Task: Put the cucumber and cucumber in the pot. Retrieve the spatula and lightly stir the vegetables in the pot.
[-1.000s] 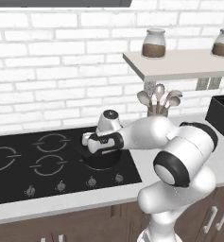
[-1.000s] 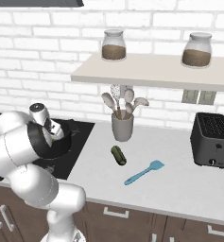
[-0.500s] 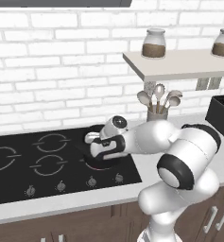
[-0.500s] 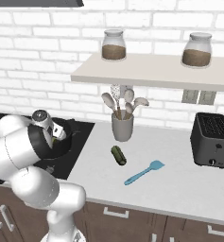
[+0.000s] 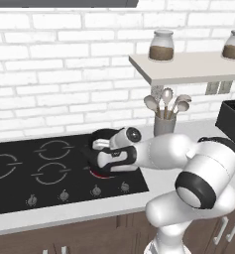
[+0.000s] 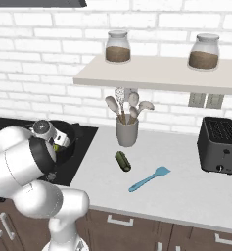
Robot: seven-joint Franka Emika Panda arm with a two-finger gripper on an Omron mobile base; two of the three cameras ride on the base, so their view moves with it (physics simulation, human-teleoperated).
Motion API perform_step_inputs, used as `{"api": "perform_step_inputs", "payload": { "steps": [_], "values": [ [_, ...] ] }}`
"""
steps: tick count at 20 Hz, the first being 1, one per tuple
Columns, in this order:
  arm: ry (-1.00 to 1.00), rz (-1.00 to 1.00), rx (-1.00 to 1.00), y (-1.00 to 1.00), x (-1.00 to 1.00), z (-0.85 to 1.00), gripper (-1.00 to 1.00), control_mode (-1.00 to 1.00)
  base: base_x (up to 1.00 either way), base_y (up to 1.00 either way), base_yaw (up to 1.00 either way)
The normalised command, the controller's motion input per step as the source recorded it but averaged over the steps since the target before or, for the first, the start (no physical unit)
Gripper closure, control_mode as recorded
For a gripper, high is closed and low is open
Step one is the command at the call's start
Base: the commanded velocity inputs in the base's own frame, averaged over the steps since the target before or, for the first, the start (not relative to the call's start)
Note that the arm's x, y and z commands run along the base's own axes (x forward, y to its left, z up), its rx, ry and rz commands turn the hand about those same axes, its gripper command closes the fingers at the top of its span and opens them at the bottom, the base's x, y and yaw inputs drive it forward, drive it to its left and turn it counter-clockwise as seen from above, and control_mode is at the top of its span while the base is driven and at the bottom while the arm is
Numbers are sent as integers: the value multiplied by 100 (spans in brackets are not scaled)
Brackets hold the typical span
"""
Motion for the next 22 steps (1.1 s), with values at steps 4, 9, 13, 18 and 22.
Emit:
{"api": "perform_step_inputs", "payload": {
  "steps": [4,9,13,18,22],
  "values": [
    [4,0,0,4,4,43,-100,-100,0,0,0],
    [7,0,0,11,0,45,-100,-100,0,0,0],
    [1,0,0,8,0,15,-100,-100,0,0,0],
    [0,0,0,5,-19,10,-100,-100,0,0,0],
    [0,0,-1,1,-69,36,-100,-100,0,0,0]
  ]
}}
